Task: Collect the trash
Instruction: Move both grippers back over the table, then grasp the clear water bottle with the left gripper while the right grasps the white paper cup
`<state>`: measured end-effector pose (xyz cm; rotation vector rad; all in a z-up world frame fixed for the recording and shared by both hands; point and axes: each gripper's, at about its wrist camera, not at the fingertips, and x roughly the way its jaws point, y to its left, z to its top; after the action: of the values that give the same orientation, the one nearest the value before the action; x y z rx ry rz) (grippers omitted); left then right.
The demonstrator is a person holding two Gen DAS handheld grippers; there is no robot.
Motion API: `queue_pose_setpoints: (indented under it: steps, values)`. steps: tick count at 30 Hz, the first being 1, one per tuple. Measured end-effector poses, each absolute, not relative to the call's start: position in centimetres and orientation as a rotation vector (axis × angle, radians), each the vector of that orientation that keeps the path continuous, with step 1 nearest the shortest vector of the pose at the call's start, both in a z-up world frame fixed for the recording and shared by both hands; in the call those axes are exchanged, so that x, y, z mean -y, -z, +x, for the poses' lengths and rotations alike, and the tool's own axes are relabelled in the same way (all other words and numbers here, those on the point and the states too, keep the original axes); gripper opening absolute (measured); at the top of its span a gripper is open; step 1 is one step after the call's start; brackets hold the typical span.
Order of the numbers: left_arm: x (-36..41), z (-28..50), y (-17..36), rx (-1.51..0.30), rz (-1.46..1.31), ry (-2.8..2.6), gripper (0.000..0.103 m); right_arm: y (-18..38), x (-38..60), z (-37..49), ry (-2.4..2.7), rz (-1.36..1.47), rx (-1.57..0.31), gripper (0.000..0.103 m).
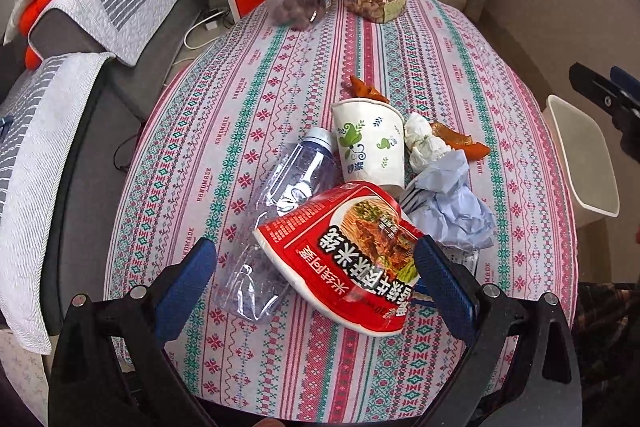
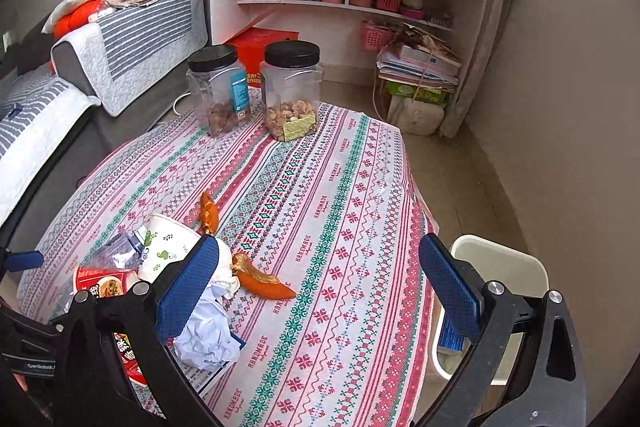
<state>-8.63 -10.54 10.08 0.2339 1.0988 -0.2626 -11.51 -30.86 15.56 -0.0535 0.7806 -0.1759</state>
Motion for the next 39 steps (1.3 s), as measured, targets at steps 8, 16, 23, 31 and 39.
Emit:
queue_pose_setpoints:
  steps: [8,16,23,31,39]
  values:
    - [9.7,-3.1,-8.6,-1.223,0.172,0.268,0.096,-14.0,30.5,-10.4,0.18,-0.084,-0.835,0.096]
    - [9.0,1.0,-3.6,-1.422,0.174,0.295,0.096,-12.3,30.6,-9.2,0.148,-0.077,-0.907,0.096]
    - [11.2,1.4,-1.7,-1.464,0.243,0.346,0.068,-11.3,28.9,-7.6,0.074,-0.084,-0.954,0.096]
    - [9.1,0.9,-5.0,-1.339,0.145,0.356,0.062,-10.6,26.0,-5.5,-0.051,-0.011,-1.011,0.096]
    - [5.2,1.4,-10.3,-1.123,0.054,0.284,0.06,-7.9,21.3,-3.1,-0.176,0.049,-1.131,0.095]
